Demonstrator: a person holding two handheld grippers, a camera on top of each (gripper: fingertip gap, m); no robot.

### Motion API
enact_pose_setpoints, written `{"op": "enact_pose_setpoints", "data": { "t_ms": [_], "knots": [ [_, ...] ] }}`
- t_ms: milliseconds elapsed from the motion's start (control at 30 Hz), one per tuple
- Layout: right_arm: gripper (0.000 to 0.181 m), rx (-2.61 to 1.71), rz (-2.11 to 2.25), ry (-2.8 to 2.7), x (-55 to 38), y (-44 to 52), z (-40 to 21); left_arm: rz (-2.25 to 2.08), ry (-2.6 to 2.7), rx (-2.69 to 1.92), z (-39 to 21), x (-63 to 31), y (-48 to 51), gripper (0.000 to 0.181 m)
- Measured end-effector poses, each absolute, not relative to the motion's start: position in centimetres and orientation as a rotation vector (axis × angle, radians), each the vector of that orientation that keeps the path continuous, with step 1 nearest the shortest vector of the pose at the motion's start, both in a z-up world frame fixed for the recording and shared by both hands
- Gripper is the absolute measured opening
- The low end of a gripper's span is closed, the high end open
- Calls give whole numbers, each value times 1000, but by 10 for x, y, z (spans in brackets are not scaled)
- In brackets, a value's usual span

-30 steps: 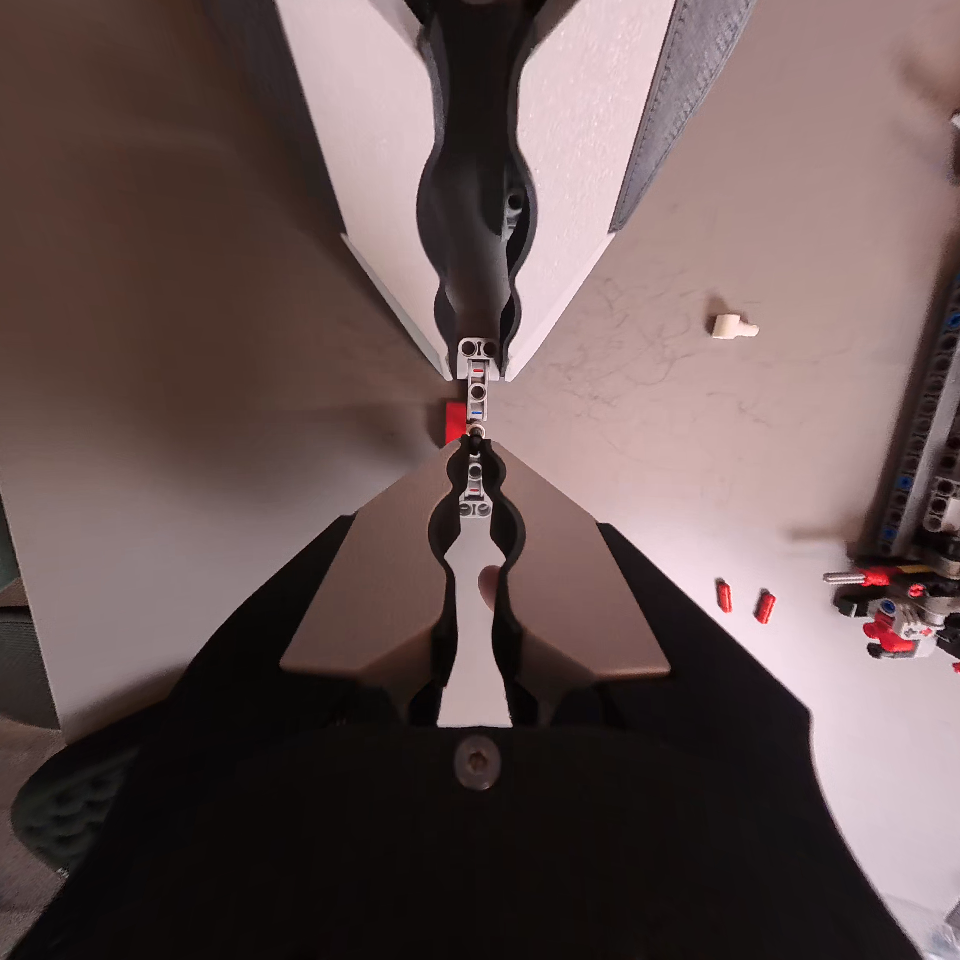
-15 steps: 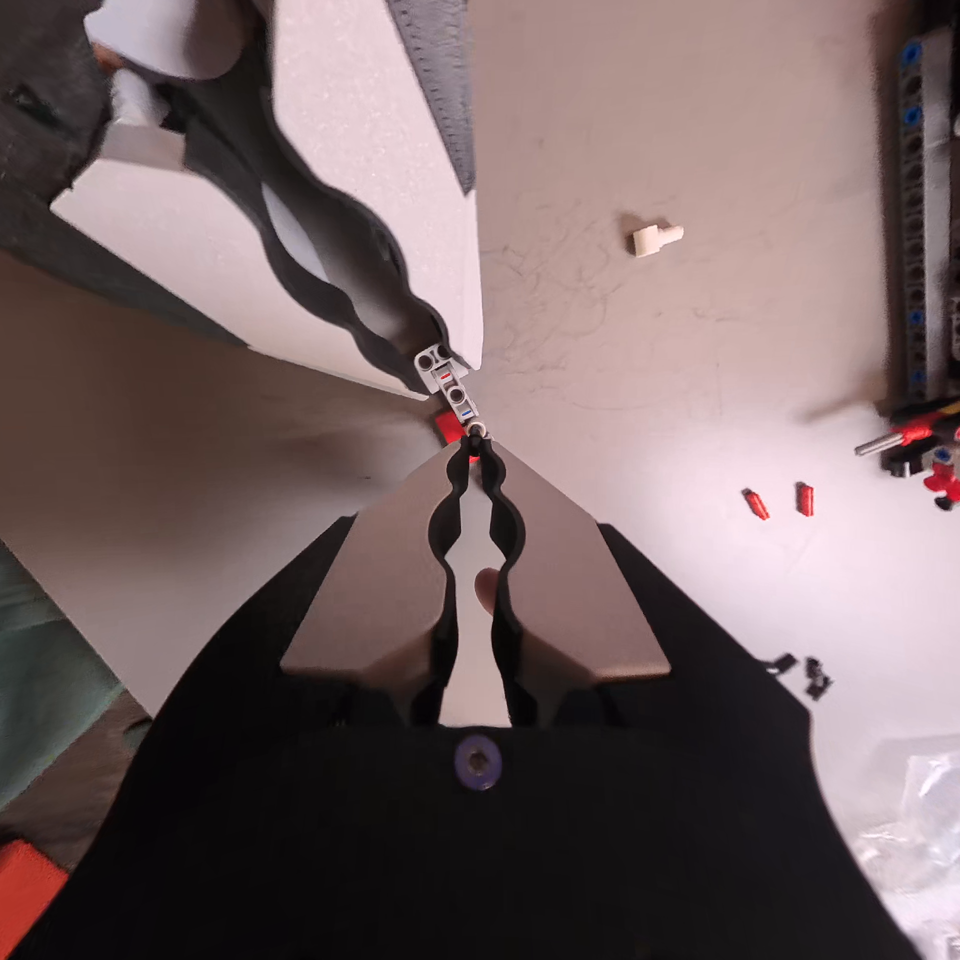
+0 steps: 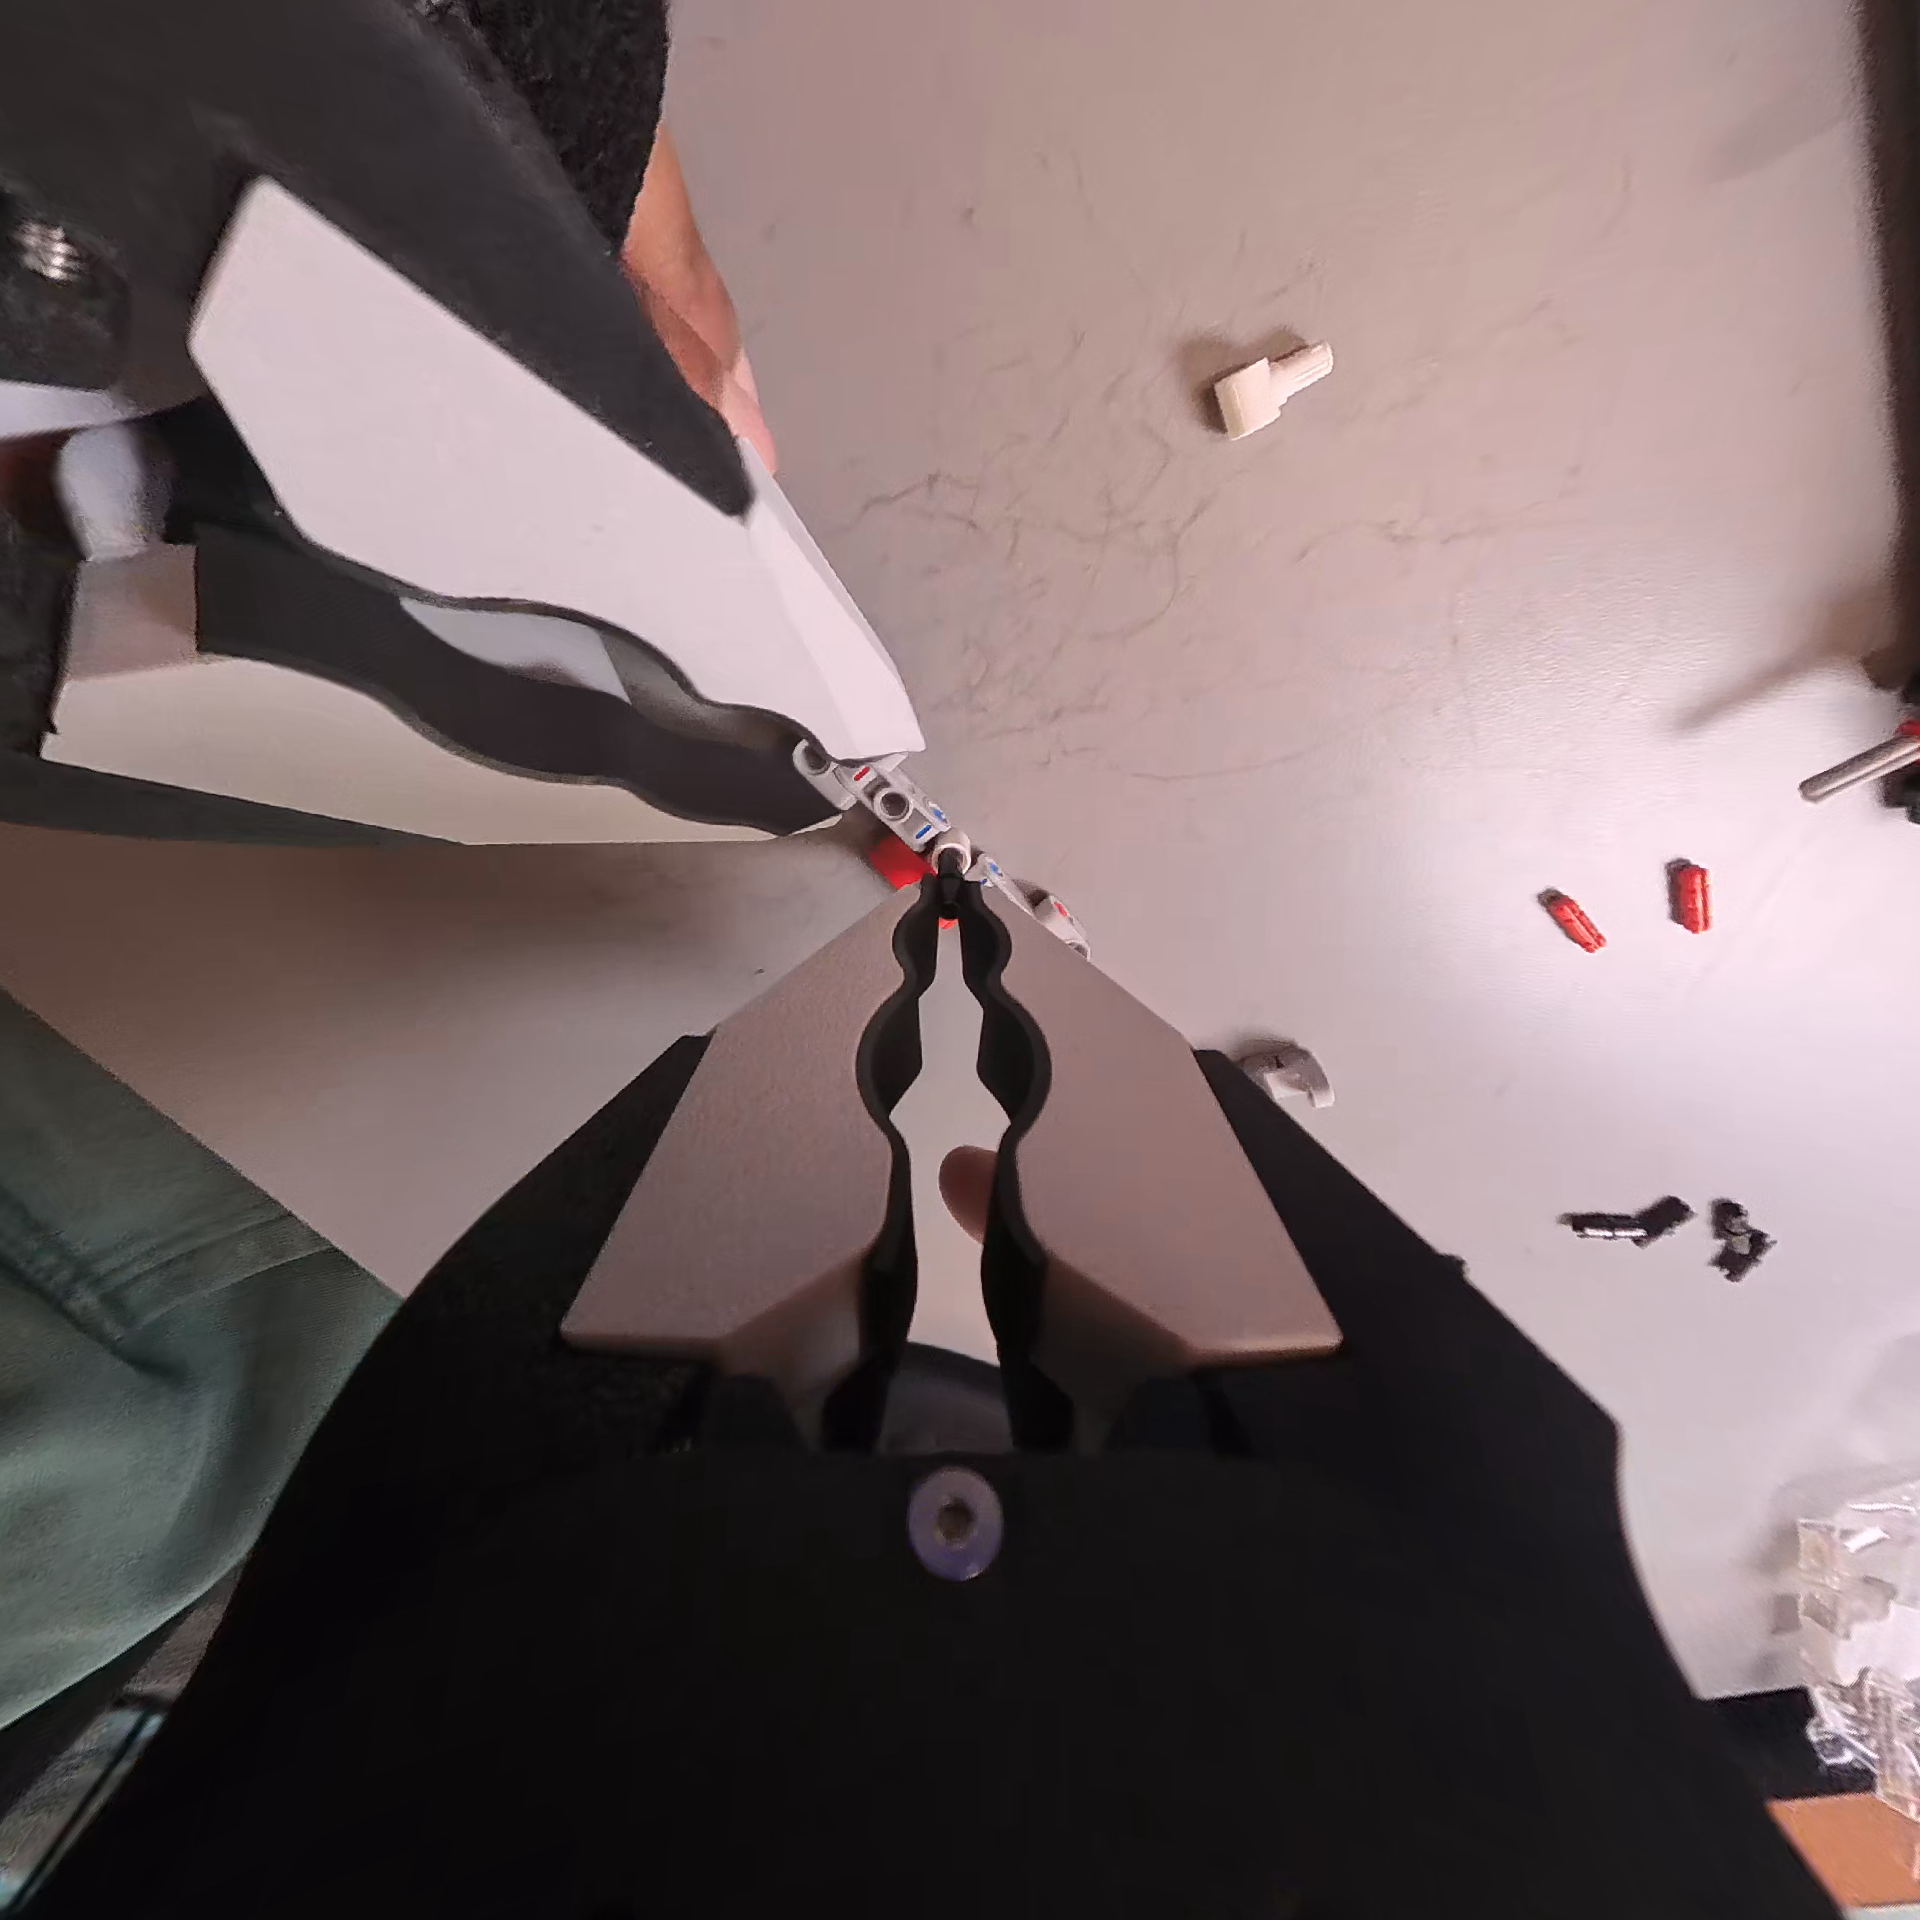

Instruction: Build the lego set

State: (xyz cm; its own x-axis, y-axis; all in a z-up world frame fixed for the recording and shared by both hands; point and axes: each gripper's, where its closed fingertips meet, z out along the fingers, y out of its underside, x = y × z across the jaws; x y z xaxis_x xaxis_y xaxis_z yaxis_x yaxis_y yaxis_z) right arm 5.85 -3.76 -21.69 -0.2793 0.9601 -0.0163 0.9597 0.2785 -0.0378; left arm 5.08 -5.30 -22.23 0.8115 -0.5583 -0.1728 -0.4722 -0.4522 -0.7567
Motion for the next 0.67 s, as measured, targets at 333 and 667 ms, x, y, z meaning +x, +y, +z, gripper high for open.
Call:
{"op": "enact_pose_setpoints", "data": {
  "t_ms": [333, 667],
  "knots": [
    [1, -1920, -39, -2565, 57, -37, -223, -106, 775, -2115, -222, 51, -52, 15],
    [18, -1851, 341, -2478, 55, -44, -210, -129, 779, -2113, -222, 53, -53, 15]
  ]
}}
